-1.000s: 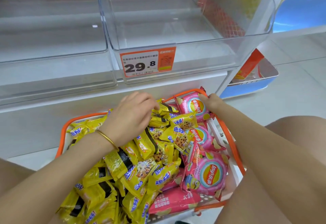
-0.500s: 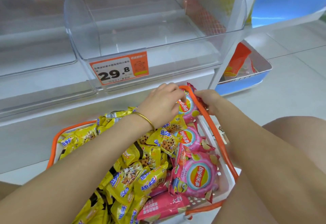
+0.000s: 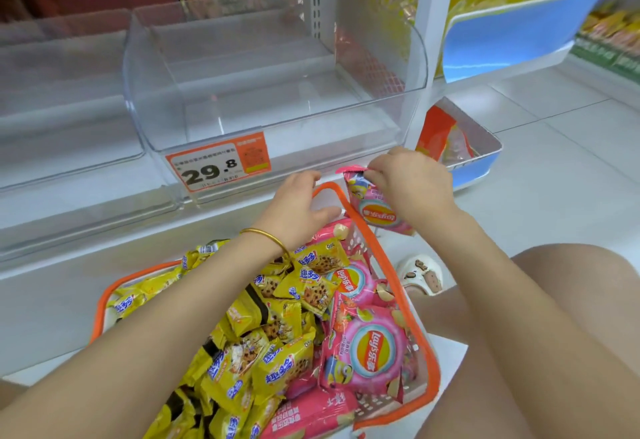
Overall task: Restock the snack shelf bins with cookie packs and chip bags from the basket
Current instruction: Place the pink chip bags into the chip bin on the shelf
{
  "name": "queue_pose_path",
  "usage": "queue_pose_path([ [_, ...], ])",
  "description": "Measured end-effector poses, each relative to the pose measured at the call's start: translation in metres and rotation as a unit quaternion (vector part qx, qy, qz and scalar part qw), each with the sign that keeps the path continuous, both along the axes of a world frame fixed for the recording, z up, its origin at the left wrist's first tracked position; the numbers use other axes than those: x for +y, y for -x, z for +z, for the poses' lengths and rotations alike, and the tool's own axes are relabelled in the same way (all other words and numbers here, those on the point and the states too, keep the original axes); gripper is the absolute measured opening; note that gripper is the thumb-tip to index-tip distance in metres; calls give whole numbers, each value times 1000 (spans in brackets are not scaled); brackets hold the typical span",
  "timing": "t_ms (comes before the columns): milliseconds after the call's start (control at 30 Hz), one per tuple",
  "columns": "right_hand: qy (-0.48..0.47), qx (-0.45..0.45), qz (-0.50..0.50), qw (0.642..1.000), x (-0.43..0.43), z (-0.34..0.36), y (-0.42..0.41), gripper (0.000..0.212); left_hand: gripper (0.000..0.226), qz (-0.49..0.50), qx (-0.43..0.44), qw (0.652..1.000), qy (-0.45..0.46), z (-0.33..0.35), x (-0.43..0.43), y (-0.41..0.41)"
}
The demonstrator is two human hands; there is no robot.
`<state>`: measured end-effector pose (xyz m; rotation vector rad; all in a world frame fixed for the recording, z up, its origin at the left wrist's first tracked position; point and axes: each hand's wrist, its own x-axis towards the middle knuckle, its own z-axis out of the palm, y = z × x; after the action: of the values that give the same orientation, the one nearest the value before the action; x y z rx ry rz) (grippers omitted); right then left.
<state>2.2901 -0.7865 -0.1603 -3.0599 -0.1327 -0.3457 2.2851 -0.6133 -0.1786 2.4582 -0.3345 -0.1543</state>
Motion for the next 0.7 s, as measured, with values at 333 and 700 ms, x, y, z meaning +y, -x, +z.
queue_pose_path([
  [333, -254, -26, 28, 967, 12, 75, 34, 30, 50, -14, 80, 980, 180, 29, 24, 22],
  [700, -321, -30, 8, 946, 23, 65, 27, 36, 60, 92, 168, 885, 426, 33, 28, 39],
])
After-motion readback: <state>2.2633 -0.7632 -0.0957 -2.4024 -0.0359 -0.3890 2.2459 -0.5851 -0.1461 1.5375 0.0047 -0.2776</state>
